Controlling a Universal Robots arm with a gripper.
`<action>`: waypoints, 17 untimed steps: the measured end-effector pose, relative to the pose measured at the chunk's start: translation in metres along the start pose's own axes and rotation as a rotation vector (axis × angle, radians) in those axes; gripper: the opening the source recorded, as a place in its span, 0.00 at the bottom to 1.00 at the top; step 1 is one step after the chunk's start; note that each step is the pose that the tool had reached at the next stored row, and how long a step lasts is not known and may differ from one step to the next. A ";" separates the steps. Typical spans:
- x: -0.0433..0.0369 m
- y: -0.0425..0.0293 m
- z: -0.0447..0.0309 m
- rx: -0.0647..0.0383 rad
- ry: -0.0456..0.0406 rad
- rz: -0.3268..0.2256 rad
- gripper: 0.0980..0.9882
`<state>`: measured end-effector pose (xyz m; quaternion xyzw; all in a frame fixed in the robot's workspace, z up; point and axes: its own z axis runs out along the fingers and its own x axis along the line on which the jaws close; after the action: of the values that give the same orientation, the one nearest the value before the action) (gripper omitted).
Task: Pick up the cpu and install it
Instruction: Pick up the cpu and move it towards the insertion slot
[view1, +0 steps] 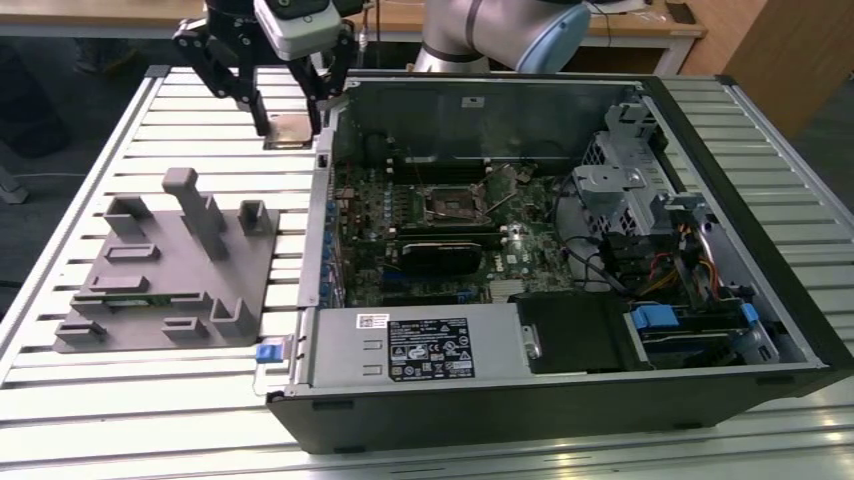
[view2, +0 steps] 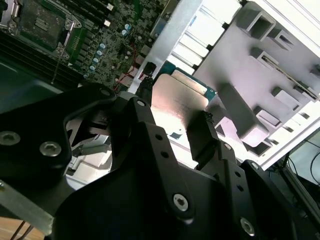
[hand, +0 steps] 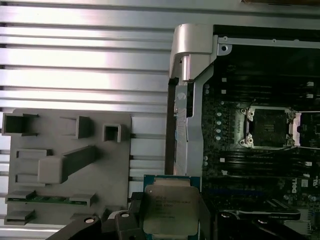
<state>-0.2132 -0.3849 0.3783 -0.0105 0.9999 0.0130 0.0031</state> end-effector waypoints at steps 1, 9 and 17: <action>-0.0014 0.0002 0.0001 0.000 0.0000 0.000 0.48; -0.0131 0.0021 0.0011 0.000 0.0001 0.000 0.48; -0.0239 0.0056 0.0023 0.000 0.0000 0.000 0.48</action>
<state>-0.1894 -0.3788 0.3763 -0.0105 0.9999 0.0130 0.0031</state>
